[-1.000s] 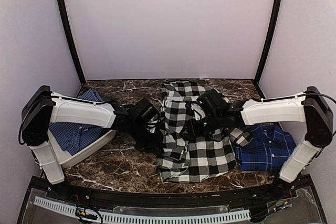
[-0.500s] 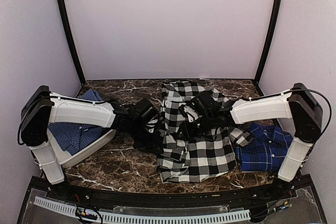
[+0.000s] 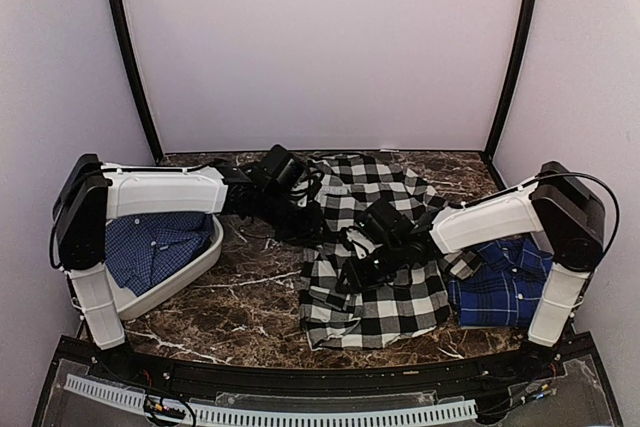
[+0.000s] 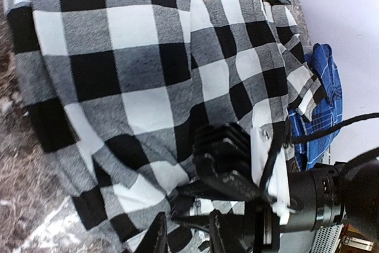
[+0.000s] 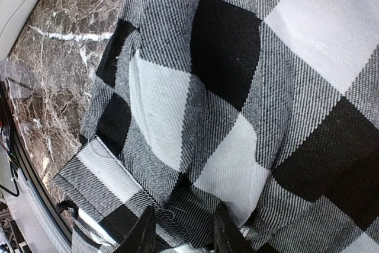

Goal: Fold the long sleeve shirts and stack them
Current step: Adjust the sleeve of the 1/3-folded shirt, then move the 1/3-folded shirt to the center of the board.

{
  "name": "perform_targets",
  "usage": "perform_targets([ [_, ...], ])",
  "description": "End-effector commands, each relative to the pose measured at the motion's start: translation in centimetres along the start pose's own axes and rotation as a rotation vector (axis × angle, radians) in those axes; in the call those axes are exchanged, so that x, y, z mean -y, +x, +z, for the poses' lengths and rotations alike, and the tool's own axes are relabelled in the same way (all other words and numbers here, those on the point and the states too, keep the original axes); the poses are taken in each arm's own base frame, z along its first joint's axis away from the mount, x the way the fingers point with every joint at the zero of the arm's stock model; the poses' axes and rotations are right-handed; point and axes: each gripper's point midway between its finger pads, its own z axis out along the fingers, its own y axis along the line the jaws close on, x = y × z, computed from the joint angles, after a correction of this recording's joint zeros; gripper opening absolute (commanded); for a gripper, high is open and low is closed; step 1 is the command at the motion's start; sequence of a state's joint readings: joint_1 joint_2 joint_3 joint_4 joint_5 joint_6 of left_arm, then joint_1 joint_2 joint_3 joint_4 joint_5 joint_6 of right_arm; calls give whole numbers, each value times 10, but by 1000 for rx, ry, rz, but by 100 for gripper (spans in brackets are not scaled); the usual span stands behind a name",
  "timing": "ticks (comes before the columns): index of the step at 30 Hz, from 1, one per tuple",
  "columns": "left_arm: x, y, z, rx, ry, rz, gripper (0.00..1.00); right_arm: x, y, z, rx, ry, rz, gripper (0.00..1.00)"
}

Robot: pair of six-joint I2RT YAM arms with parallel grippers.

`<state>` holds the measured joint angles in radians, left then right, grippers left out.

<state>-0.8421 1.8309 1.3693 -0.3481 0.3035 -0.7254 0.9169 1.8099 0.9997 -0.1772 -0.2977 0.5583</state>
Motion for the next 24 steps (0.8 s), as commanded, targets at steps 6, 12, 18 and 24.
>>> perform_targets([
  [6,-36,0,51,-72,123,-64,23,-3,-47,-51,177,35,-9,34],
  [12,-61,9,63,-112,87,-89,23,15,-108,-79,300,23,20,34],
  [18,-46,-1,27,-53,79,-58,26,23,-167,-89,385,-26,6,35],
  [24,-55,13,1,-38,53,-85,29,33,-213,-73,396,-126,3,34],
])
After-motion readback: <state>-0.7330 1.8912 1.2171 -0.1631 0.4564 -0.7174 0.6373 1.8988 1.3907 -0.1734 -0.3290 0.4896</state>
